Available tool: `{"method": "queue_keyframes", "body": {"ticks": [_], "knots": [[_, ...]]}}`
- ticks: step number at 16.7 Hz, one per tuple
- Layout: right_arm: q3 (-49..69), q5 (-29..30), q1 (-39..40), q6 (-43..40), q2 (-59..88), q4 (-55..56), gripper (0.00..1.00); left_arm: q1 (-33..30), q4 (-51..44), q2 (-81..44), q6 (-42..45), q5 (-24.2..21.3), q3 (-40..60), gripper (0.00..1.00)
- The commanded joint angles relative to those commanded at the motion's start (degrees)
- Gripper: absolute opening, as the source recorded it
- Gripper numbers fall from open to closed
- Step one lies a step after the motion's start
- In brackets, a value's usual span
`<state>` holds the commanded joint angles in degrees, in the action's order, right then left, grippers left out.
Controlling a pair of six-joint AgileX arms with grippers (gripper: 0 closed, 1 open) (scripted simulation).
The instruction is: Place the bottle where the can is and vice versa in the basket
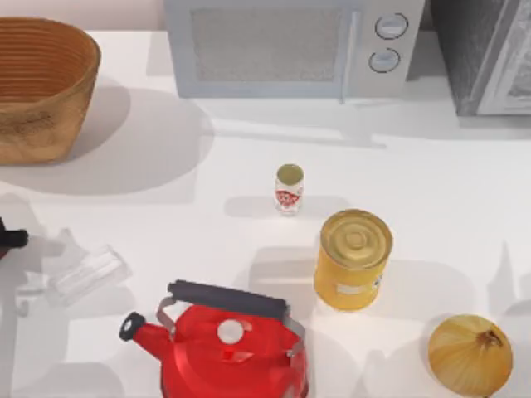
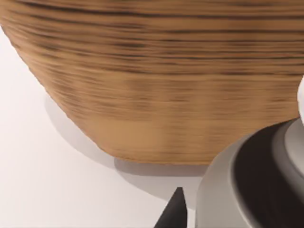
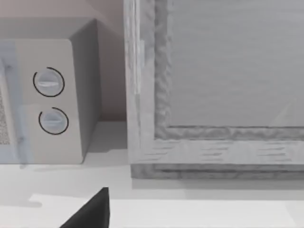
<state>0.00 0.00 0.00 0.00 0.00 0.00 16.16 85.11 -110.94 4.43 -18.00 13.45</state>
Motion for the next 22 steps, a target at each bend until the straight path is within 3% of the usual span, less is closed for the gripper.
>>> {"method": "queue_keyframes", "body": {"ticks": [8, 12, 17, 22], "knots": [[0.00, 0.00, 0.00, 0.00, 0.00, 0.00, 1.00, 0.08, -0.09, 0.03, 0.04, -0.03, -0.01, 0.00], [0.00, 0.00, 0.00, 0.00, 0.00, 0.00, 1.00, 6.12, -6.09, 1.01, -1.28, -1.06, 4.47, 0.00], [0.00, 0.00, 0.00, 0.00, 0.00, 0.00, 1.00, 17.29, -26.47, 6.21, -3.14, -0.93, 18.14, 0.00], [0.00, 0.00, 0.00, 0.00, 0.00, 0.00, 1.00, 14.97, -53.50, 15.47, -2.87, 1.43, 36.73, 0.00]]}}
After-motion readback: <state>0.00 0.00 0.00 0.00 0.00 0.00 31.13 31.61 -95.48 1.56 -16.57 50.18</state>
